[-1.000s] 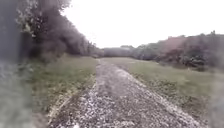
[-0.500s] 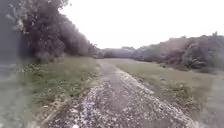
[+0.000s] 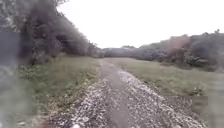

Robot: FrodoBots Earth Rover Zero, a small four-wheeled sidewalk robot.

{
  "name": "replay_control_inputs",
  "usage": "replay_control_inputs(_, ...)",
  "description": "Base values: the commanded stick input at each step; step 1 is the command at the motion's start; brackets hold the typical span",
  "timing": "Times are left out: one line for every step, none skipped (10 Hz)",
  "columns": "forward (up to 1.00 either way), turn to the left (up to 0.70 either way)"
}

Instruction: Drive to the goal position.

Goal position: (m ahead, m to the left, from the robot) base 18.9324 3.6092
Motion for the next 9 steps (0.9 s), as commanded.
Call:
replay_control_inputs(0.85,0.00)
replay_control_inputs(0.85,0.00)
replay_control_inputs(0.85,0.00)
replay_control_inputs(0.85,0.00)
replay_control_inputs(0.85,0.00)
replay_control_inputs(0.85,0.00)
replay_control_inputs(0.85,0.00)
replay_control_inputs(0.85,0.00)
replay_control_inputs(0.85,0.00)
